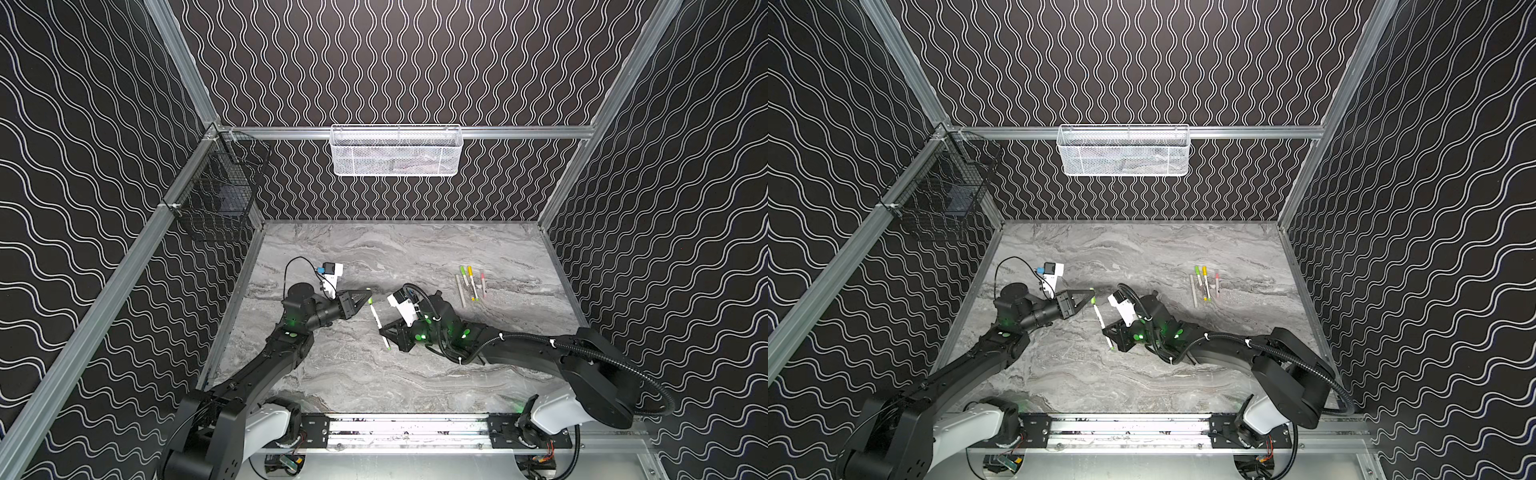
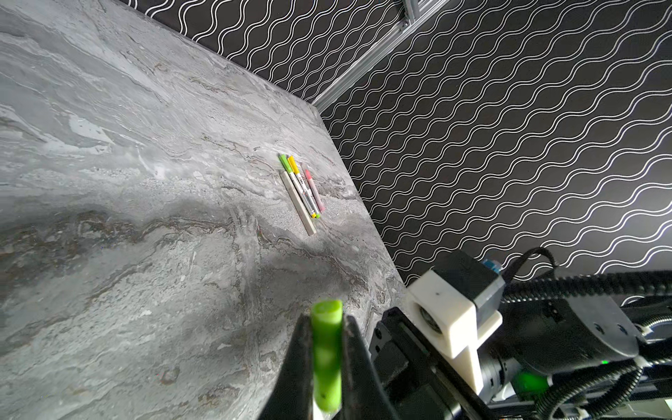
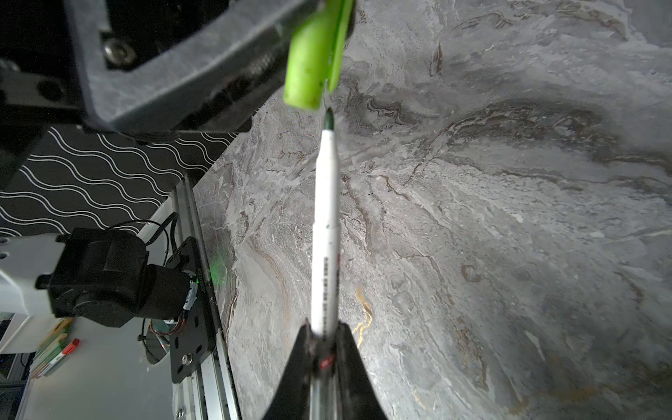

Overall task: Insert the pens into the pen caps
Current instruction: 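Push the pen tip into the green cap held by the left gripper, then press the pen farther into the green cap while the left gripper holds it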

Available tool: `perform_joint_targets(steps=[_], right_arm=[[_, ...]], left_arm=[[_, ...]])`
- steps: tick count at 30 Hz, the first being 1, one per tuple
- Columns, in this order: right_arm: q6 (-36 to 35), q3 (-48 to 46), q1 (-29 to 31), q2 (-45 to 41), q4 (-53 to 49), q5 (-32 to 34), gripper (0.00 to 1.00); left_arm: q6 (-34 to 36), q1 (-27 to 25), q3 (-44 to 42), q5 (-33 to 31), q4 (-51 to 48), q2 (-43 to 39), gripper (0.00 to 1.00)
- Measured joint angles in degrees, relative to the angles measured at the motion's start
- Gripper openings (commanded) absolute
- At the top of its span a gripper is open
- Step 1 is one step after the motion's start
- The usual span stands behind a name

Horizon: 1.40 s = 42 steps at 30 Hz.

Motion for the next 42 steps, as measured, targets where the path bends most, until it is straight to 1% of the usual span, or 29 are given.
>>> perform_joint_targets(steps=[19, 32, 42], right_arm=[[-1.33, 1.60, -0.04, 0.22, -1.33, 0.66, 0.13], [-1.51, 1.07, -0.04, 0.63, -1.31, -0.02, 0.13], [-1.57, 1.70, -0.04, 0.42, -1.36, 0.39, 0.13]], left_arm=[[-0.11, 0.02, -0.92, 0.46, 0.17, -0.31, 0.10], [-0.11, 0.22, -0.94, 0.17, 0.22, -0.37, 0.10], [-0.37, 0.26, -1.07, 0.44, 1.60, -0.17, 0.10]])
